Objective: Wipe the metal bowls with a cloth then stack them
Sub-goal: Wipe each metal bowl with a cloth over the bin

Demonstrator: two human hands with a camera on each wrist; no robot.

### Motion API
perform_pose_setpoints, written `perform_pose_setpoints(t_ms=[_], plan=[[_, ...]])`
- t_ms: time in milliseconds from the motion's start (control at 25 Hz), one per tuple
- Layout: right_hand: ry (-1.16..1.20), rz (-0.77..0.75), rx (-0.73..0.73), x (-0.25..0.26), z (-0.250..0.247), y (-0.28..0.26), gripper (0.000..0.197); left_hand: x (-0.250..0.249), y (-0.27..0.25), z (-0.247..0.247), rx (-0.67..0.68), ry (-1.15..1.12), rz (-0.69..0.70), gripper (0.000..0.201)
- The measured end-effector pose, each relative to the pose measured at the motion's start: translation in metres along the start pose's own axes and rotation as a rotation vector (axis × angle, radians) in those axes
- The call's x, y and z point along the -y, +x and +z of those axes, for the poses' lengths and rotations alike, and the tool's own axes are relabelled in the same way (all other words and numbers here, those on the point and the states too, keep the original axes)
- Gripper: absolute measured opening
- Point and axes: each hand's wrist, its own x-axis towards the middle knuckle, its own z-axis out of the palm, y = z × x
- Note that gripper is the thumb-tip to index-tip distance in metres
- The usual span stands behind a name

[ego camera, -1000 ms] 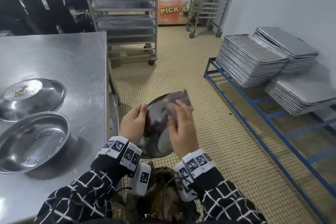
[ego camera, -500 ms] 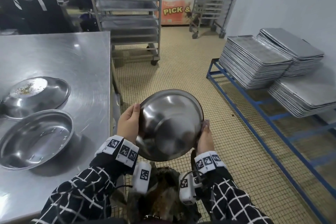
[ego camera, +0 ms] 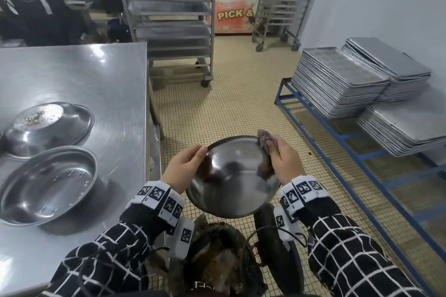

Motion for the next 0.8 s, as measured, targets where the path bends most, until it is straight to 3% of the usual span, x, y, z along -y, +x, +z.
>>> perform_pose_setpoints(t_ms=[200, 320, 400, 480, 560, 640, 800], plan=[[-0.091, -0.316, -0.219, 0.020, 0.027, -0.009, 0.028, -0.003, 0.001, 0.008, -0.187, 0.056, -0.015, 0.024], [-0.274, -0.477, -0.104, 0.033, 0.067, -0.032, 0.038, -0.002, 0.005, 0.010, -0.243, 0.069, -0.011, 0.028], [-0.294, -0.406, -0.140, 0.020, 0.078, -0.037, 0.044, -0.003, 0.006, 0.007, -0.261, -0.033, -0.060, 0.029], [-0.019, -0.079, -0.190, 0.003, 0.068, -0.033, 0.039, -0.003, 0.004, 0.002, -0.249, -0.129, -0.095, 0.029], [0.166, 0.251, -0.118, -0.019, 0.057, -0.029, 0.034, -0.002, 0.004, -0.005, -0.254, -0.207, -0.136, 0.031], [0.132, 0.301, -0.117, -0.027, 0.051, -0.033, 0.030, -0.002, 0.006, -0.010, -0.268, -0.286, -0.178, 0.031], [0.218, 0.166, -0.195, 0.008, 0.048, -0.034, 0.029, -0.004, 0.005, -0.009, -0.228, -0.336, -0.235, 0.029]])
